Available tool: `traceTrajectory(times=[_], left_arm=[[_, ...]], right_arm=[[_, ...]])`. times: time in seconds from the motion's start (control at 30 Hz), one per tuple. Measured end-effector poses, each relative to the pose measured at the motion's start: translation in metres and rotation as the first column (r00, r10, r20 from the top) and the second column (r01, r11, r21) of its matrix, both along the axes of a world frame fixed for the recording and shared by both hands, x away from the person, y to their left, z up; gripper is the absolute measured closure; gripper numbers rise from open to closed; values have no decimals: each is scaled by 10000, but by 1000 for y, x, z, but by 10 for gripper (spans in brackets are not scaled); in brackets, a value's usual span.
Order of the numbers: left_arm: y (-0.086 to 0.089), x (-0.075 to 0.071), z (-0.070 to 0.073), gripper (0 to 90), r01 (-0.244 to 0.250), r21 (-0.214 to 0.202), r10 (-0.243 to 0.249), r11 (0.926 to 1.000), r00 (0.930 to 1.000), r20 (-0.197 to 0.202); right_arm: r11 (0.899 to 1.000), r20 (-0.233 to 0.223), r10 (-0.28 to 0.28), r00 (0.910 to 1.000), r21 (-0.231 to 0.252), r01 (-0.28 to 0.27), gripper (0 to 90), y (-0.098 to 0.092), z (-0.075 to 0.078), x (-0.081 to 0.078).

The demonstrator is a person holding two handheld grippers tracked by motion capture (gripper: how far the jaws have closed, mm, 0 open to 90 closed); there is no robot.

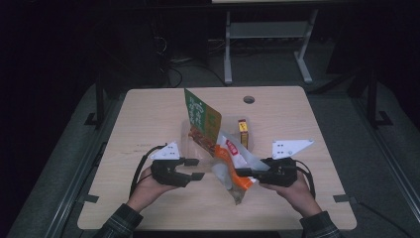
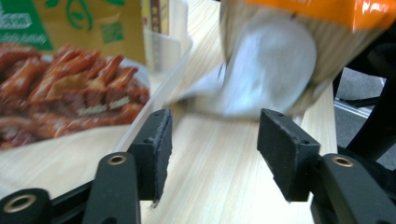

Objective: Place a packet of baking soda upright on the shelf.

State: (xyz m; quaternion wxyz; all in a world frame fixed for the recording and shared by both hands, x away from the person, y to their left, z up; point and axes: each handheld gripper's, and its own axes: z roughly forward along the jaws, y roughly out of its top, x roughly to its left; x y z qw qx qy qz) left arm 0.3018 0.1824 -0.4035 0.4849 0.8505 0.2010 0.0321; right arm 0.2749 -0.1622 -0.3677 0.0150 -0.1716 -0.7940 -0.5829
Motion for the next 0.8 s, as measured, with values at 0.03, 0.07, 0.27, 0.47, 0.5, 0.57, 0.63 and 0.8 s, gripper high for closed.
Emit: traceTrajectory(times=[0.03, 0.07, 0.27, 0.47, 0.5, 0.57, 0.63, 0.8], left_arm=[[4, 0, 0, 417, -115, 71, 115, 9999, 9999, -9], [6, -1, -1, 413, -164, 55, 164, 9998, 9999, -21], [24, -4, -8, 360, -570, 235, 574, 9981, 9982, -155], [39, -8, -14, 316, -827, 586, 838, 9949, 9964, -160], [42, -9, -15, 312, -851, 599, 865, 9946, 9960, -216], [47, -11, -16, 297, -939, 645, 956, 9935, 9951, -235], [52, -12, -18, 293, -970, 691, 988, 9929, 9948, -230], [59, -16, -21, 287, -1083, 786, 1111, 9910, 9933, -322]], right_arm=[[9997, 58, -222, 9997, -55, 222, 900, -7, 4, 1], [9996, 63, -289, 9996, -38, 289, 900, -9, 4, 1], [9979, 291, -648, 9975, 20, 648, 900, -21, 12, 8], [9960, 399, -885, 9953, -57, 888, 900, -26, 19, 17], [9957, 369, -919, 9951, -64, 922, 900, -27, 20, 17], [9951, 384, -982, 9944, -48, 984, 900, -28, 22, 19], [9946, 410, -1039, 9937, 8, 1040, 900, -30, 23, 20], [9931, 549, -1175, 9916, 90, 1172, 900, -35, 29, 19]])
